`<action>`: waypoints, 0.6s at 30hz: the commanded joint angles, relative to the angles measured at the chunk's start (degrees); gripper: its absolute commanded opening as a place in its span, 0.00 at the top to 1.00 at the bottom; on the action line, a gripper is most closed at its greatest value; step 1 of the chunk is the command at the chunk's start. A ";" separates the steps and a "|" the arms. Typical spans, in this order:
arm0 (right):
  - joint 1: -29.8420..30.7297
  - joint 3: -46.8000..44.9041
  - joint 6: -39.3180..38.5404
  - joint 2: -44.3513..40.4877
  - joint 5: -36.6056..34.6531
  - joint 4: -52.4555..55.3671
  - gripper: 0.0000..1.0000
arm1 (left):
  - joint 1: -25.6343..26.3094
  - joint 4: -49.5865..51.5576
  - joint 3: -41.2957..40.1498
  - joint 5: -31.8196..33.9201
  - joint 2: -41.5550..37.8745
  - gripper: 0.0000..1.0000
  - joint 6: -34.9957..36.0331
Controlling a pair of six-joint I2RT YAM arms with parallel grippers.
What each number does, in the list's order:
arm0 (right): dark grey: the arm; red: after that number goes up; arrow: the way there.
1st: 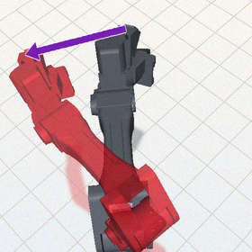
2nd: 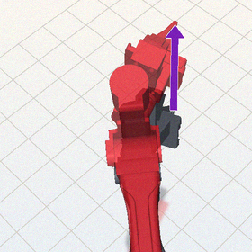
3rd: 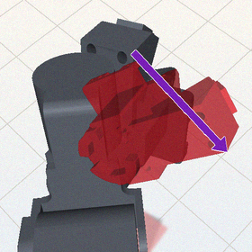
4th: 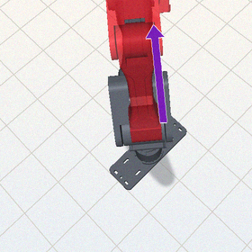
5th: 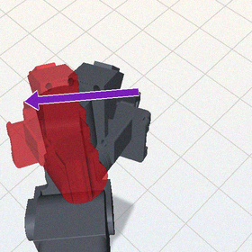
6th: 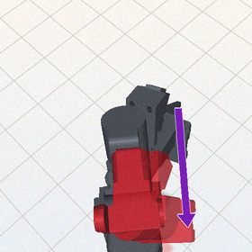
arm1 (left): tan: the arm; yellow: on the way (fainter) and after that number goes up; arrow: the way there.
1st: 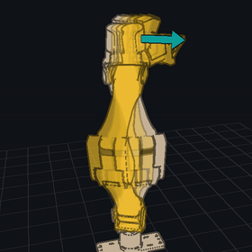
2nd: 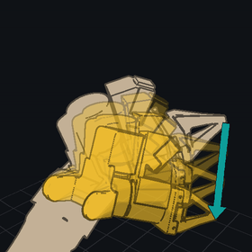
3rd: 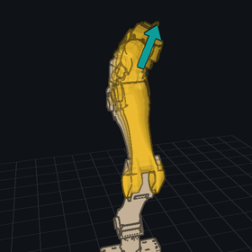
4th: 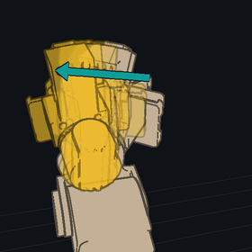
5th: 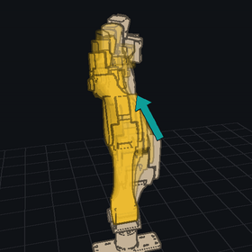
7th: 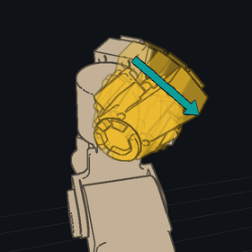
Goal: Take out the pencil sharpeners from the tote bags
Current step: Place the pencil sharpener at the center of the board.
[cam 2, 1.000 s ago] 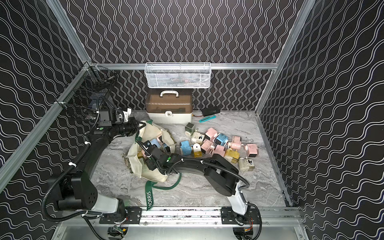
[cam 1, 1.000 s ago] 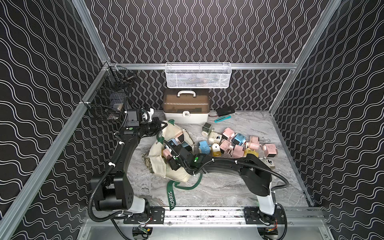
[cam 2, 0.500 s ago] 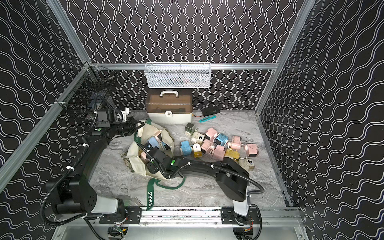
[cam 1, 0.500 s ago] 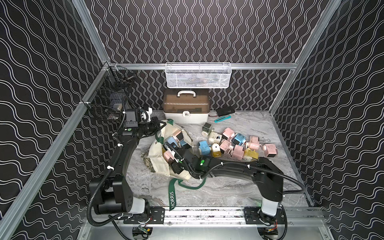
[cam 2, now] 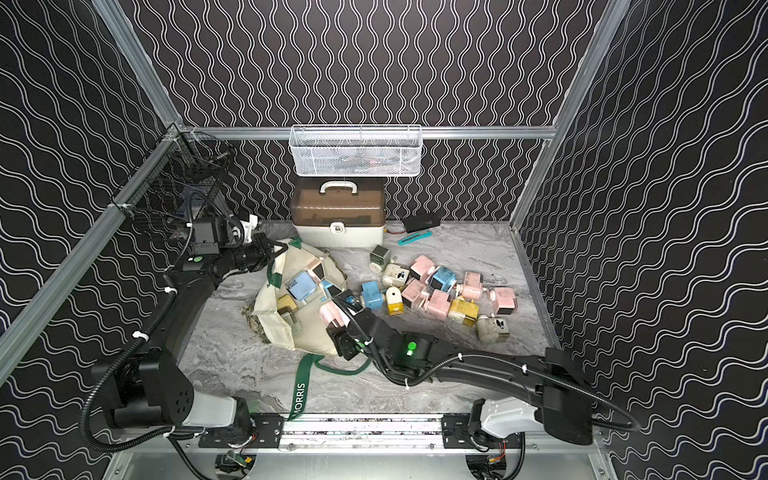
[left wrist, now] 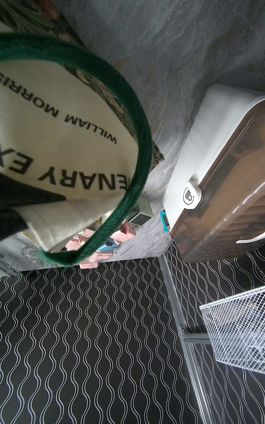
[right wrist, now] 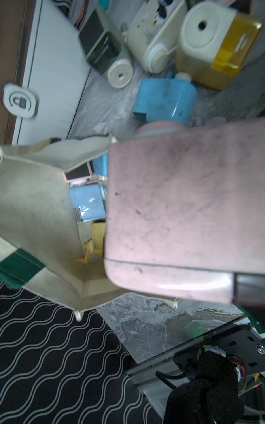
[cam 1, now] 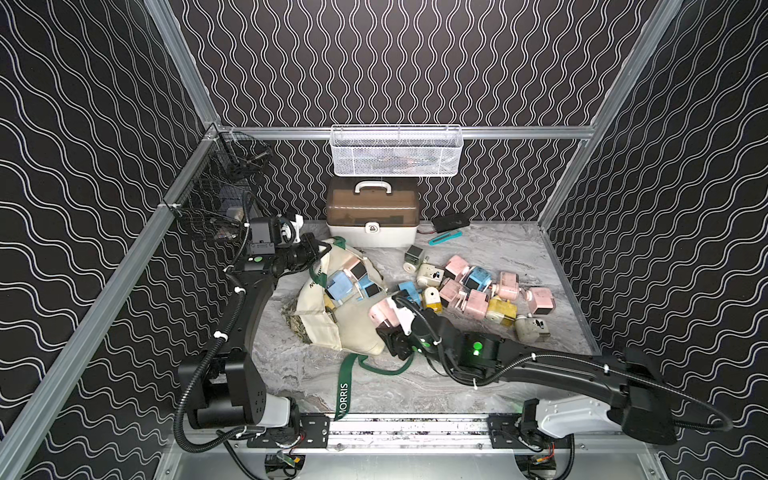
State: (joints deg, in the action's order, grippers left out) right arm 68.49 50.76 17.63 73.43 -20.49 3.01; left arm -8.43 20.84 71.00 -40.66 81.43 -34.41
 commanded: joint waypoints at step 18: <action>-12.94 -12.15 22.71 2.97 -3.86 6.68 0.47 | -0.81 -5.04 0.01 -1.96 0.22 1.00 -0.39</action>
State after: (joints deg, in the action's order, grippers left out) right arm 55.55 37.78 38.13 74.19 -26.52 10.15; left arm -9.04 20.56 70.89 -40.66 81.47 -34.41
